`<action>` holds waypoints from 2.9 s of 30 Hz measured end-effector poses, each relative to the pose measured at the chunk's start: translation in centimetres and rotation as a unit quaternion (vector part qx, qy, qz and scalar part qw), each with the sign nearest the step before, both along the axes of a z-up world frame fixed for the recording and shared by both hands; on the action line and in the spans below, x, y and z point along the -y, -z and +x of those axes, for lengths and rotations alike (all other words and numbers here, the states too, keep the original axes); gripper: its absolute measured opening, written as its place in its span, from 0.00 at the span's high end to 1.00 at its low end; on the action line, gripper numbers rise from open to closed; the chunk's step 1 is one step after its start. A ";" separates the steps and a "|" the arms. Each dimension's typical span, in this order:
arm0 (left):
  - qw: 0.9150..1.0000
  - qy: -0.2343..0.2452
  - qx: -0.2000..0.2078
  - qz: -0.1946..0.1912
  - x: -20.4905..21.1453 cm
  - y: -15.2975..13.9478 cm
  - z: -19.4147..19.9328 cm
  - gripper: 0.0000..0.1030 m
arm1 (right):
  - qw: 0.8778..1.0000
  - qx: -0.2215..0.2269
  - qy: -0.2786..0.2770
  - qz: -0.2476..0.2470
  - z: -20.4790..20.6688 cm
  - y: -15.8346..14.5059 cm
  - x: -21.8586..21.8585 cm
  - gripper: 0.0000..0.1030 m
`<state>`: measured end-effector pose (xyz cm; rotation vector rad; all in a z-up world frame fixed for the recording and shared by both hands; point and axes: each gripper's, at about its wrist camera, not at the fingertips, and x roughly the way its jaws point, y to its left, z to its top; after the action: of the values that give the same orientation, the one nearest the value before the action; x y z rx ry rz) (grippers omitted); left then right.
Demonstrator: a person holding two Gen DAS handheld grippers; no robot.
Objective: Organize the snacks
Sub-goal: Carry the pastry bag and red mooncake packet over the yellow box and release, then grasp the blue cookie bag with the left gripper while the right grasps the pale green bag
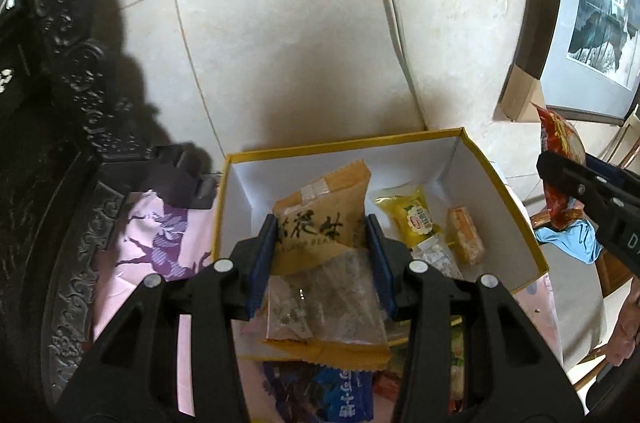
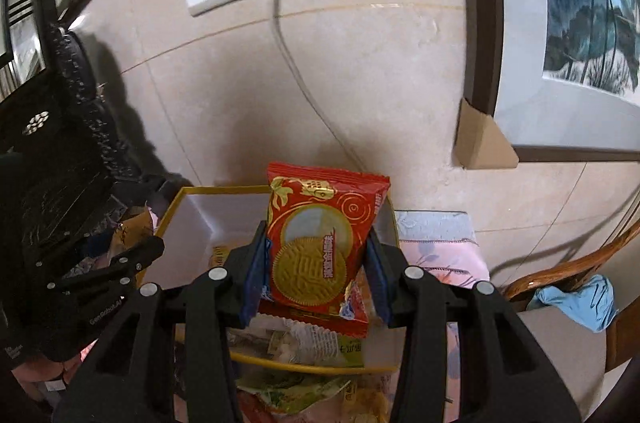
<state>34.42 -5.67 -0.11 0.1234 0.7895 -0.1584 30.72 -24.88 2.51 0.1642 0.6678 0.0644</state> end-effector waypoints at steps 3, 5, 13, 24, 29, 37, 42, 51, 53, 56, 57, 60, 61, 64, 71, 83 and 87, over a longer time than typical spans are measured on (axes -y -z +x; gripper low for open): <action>1.000 0.002 -0.002 -0.001 0.2 0.6 0.6 0.57 | 1.000 -0.005 0.006 -0.001 0.5 0.7 0.3 0.57; 1.000 -0.003 -0.010 -0.003 0.3 1.0 0.9 0.57 | 1.000 -0.010 0.004 0.005 0.7 1.0 0.5 0.57; 1.000 0.010 -0.010 -0.003 0.3 0.9 0.9 0.57 | 1.000 -0.017 0.003 -0.006 1.2 1.1 0.0 0.57; 0.997 -0.055 0.019 0.053 -2.0 0.5 -0.8 0.02 | 0.999 -0.010 0.045 -0.020 0.7 1.3 1.1 0.01; 0.993 -0.075 -0.032 0.081 -6.2 3.2 -5.6 0.02 | 0.997 -0.036 -0.053 -0.054 -4.2 3.7 0.5 0.01; 0.982 -0.075 -0.171 0.024 -8.3 11.8 -9.9 0.02 | 0.937 -0.060 -0.272 -0.213 -8.1 11.9 -6.2 0.01; 0.985 -0.058 -0.161 -0.024 -6.2 14.6 -8.8 0.02 | 0.915 -0.059 -0.303 -0.260 -6.5 15.2 -8.1 0.09; 0.979 -0.030 -0.174 -0.103 -5.7 17.4 -6.9 0.28 | 0.940 -0.121 -0.260 -0.183 -6.1 16.5 -8.7 0.75; 0.977 -0.019 -0.181 -0.112 -6.0 17.4 -7.7 0.31 | 0.947 -0.138 -0.232 -0.172 -6.5 15.8 -8.1 0.82; 0.972 -0.024 -0.192 -0.131 -6.5 17.4 -8.8 0.33 | 0.958 -0.178 -0.199 -0.104 -7.0 15.3 -6.1 0.84; 0.970 -0.020 -0.199 -0.137 -6.7 17.3 -9.2 0.35 | 0.959 -0.191 -0.189 -0.088 -7.2 15.2 -5.5 0.85; 0.966 -0.010 -0.216 -0.143 -6.5 17.3 -10.9 0.35 | 0.962 -0.203 -0.177 -0.043 -9.2 14.3 -4.4 0.85; 0.963 -0.004 -0.223 -0.150 -6.5 17.4 -11.4 0.35 | 0.963 -0.206 -0.170 -0.025 -9.9 14.1 -4.0 0.85; 0.954 -0.004 -0.235 -0.186 -6.3 17.2 -12.7 0.40 | 0.967 -0.204 -0.142 0.046 -12.5 12.8 -1.9 0.85; 0.959 -0.001 -0.214 -0.187 -6.6 14.6 -16.1 0.65 | 0.978 -0.157 -0.091 0.103 -16.8 9.0 0.3 0.85; 0.978 -0.080 -0.194 0.015 -5.5 15.3 -17.9 0.02 | 0.964 -0.238 0.051 -0.102 -22.4 13.2 1.1 0.03; 0.980 -0.070 -0.179 0.061 -4.2 14.6 -17.2 0.02 | 0.965 -0.219 0.050 -0.134 -22.6 14.0 -0.8 0.03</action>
<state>17.26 -1.42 -14.72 0.1566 1.1634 0.0037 8.10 -24.12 -11.47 -0.0520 1.1005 -0.1651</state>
